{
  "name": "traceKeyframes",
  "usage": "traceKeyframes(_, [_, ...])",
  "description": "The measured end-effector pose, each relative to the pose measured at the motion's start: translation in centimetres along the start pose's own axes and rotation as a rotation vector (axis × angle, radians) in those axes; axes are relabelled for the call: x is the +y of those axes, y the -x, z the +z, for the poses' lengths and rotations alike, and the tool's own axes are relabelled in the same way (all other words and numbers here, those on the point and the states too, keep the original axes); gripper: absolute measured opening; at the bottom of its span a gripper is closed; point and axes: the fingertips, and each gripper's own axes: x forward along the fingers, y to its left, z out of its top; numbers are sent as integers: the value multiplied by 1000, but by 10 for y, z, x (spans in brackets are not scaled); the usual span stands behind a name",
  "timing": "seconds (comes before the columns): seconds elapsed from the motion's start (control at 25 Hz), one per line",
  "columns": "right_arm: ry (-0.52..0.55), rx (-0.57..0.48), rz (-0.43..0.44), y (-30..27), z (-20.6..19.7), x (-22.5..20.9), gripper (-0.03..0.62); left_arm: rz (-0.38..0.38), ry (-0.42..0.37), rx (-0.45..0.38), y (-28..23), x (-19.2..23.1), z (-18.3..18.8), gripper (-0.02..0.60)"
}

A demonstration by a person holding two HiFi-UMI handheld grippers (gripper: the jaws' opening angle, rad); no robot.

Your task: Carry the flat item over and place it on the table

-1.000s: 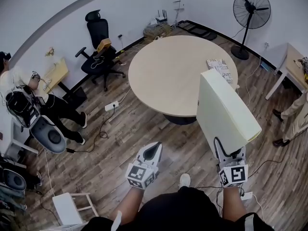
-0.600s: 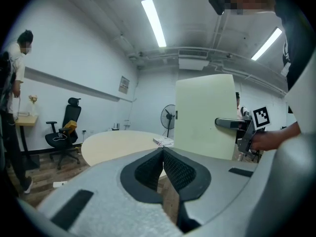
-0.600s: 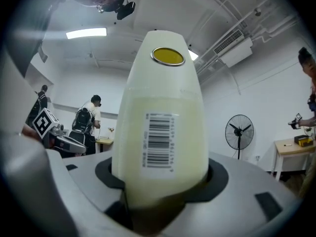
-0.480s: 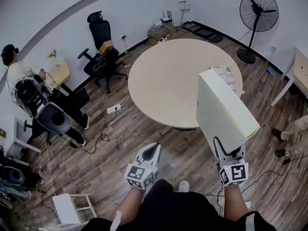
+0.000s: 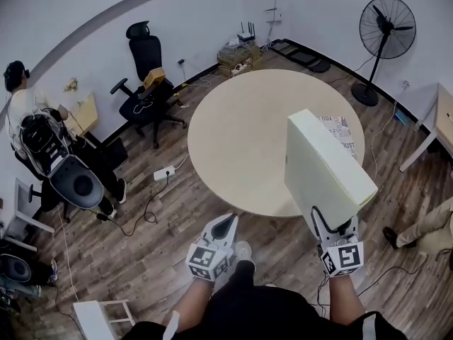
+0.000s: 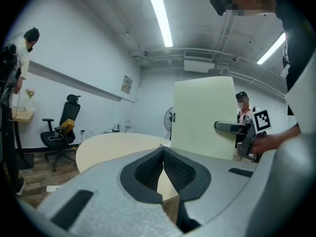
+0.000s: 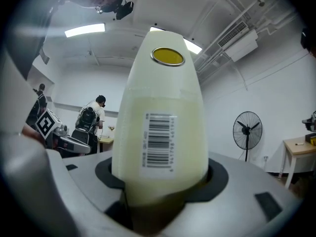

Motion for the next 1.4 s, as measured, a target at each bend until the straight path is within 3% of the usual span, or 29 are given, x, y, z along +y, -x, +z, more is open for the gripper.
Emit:
traceKeyframes(0.32, [-59,28,-27,-112,-10,-2,290,-18,10,-3,-58,89,24,6])
traceKeyframes(0.56, [-76,35,-52,-175,-10,-2,290,33,18,18,-89,159,43,6])
traceKeyframes(0.84, [-169,37,-55,-216,-15,-6,290,13,12,25,-118,200,45,6])
traceKeyframes(1.0, [-219,47,-25,-228,-15,-15,290,17,18,39,-134,202,39,6])
traceKeyframes(1.12, [-349,77,48,-238,-29,-23,291,31,-2,58,-143,198,35,6])
traceKeyframes(1.4, [-821,207,311,-265,-77,-29,291,76,34,67,-158,196,32,6])
